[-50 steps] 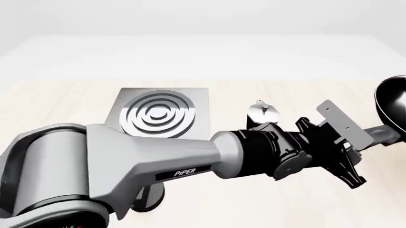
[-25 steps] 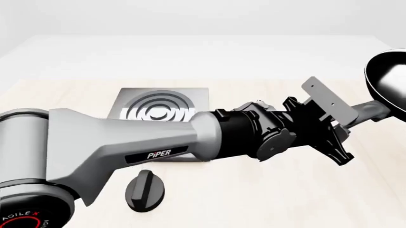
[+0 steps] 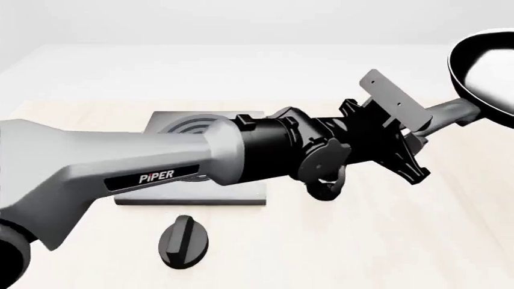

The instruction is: Put the frying pan on the stove.

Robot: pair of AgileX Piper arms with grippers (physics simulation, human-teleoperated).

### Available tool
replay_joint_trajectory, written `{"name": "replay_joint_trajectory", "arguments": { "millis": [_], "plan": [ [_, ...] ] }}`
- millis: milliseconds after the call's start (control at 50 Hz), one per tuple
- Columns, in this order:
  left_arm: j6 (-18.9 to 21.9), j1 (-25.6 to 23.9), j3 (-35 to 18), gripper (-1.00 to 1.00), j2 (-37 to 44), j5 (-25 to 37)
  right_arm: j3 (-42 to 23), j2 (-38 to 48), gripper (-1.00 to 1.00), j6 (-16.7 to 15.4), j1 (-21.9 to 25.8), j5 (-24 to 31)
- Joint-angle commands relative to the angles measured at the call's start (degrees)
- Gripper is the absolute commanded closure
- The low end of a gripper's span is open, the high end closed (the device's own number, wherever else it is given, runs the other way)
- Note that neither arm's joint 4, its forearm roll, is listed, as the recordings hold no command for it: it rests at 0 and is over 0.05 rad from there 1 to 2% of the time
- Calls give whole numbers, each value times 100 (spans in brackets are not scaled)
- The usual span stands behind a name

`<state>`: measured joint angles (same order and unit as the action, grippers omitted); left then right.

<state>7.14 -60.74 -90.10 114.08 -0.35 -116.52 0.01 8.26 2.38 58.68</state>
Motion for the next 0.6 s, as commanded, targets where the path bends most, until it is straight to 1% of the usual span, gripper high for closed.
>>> {"name": "replay_joint_trajectory", "arguments": {
  "millis": [20,140,360,600],
  "plan": [
    [108,145,76,100,-403,-133,-9,0,-100,-8,6,-3],
    [112,232,290,100,-504,-205,-24,0,-100,-20,25,-7],
    [122,541,393,100,-709,-249,-23,0,-100,-55,55,-4],
    [177,695,526,100,-944,-241,-20,0,-100,-76,77,0]
  ]
}}
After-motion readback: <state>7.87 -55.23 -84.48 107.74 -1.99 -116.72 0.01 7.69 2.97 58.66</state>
